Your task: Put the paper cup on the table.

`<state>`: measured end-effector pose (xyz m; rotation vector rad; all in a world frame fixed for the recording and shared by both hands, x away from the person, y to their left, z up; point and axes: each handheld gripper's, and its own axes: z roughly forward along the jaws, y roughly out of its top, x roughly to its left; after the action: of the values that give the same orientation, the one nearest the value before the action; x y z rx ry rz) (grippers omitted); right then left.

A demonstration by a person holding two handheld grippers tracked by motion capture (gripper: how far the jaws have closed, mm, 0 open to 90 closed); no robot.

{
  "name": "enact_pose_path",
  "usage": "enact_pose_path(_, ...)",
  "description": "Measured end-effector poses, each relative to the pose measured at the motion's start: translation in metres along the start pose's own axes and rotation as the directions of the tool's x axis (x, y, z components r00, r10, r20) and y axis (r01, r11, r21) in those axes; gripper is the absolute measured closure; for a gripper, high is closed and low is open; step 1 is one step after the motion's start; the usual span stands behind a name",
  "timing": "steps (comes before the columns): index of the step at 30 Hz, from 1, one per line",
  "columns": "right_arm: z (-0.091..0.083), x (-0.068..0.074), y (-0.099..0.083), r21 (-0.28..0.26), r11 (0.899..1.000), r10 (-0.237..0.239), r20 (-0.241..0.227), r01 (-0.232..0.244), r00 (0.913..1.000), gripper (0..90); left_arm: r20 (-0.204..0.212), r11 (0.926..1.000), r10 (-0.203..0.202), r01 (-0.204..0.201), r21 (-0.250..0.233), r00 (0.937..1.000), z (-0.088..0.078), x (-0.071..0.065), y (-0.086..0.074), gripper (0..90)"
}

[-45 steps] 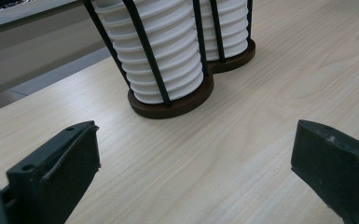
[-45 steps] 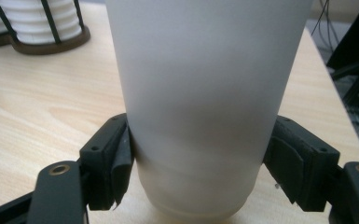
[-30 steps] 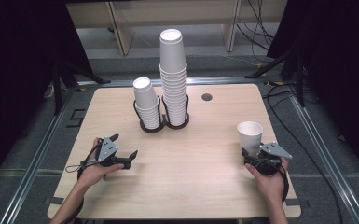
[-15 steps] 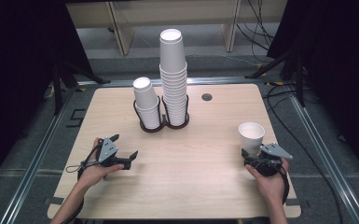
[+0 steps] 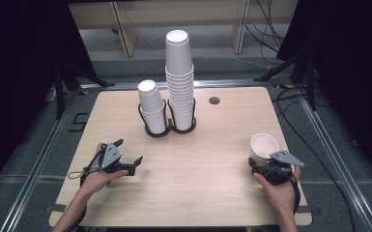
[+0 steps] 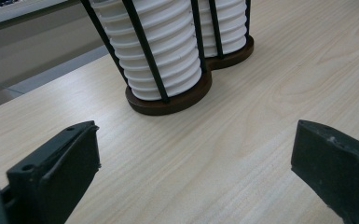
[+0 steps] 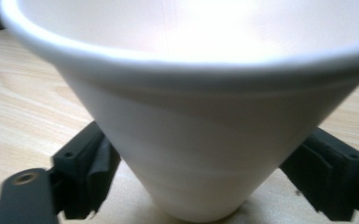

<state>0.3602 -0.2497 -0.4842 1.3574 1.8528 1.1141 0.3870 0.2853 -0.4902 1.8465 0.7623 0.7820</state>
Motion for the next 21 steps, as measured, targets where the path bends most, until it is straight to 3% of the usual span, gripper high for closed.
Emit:
enact_pose_path(1,-0.001,0.0,0.0,0.009,1.0,0.004,0.004,-0.004,1.0,15.3,-0.009,1.0,0.001,-0.001,0.002,1.0,-0.001,0.0,0.0,0.7)
enact_pose_path(2,-0.002,0.002,0.0,0.019,0.999,0.039,-0.004,-0.039,0.9992,15.3,-0.009,1.0,0.0,0.0,0.002,1.0,-0.001,0.0,0.0,0.7)
enact_pose_path(5,-0.004,-0.001,0.0,0.008,1.0,0.023,0.001,-0.023,0.9997,15.3,-0.01,1.0,-0.001,0.001,0.001,1.0,0.0,0.0,0.0,0.7)
enact_pose_path(6,-0.005,0.0,0.0,0.011,0.999,0.041,0.006,-0.041,0.9991,15.3,-0.009,1.0,-0.001,0.001,0.001,1.0,0.0,0.0,0.0,0.7)
enact_pose_path(7,-0.006,-0.002,0.0,0.017,1.0,0.021,0.01,-0.021,0.9997,15.3,0.002,0.9999,0.014,-0.014,-0.008,0.9999,0.001,0.001,0.0,0.7)
enact_pose_path(11,-0.009,-0.002,-0.001,0.017,0.999,0.034,0.01,-0.034,0.9994,15.3,0.004,0.9997,0.011,-0.011,-0.024,0.9999,0.003,0.0,-0.001,0.7)
enact_pose_path(13,-0.011,0.002,-0.001,0.032,0.995,0.094,0.004,-0.095,0.9955,15.3,0.004,0.9997,0.011,-0.011,-0.024,0.9999,0.003,0.0,0.0,0.7)
enact_pose_path(16,-0.012,0.001,0.0,0.021,0.998,0.053,-0.003,-0.053,0.9986,15.3,0.005,0.9996,0.01,-0.01,-0.025,0.9999,0.003,0.0,0.0,0.7)
enact_pose_path(18,-0.013,0.002,0.0,0.035,0.997,0.067,-0.002,-0.067,0.9977,15.3,0.005,0.9997,0.011,-0.011,-0.024,0.9999,0.003,0.0,-0.001,0.7)
enact_pose_path(19,-0.012,0.0,0.0,0.026,0.999,0.036,-0.009,-0.036,0.9993,15.3,0.004,0.9997,0.011,-0.011,-0.024,0.9999,0.003,0.0,-0.001,0.7)
enact_pose_path(21,-0.012,-0.001,-0.001,0.022,0.999,0.03,0.006,-0.03,0.9995,15.3,0.003,0.9997,0.009,-0.009,-0.024,1.0,0.002,0.0,-0.001,0.7)
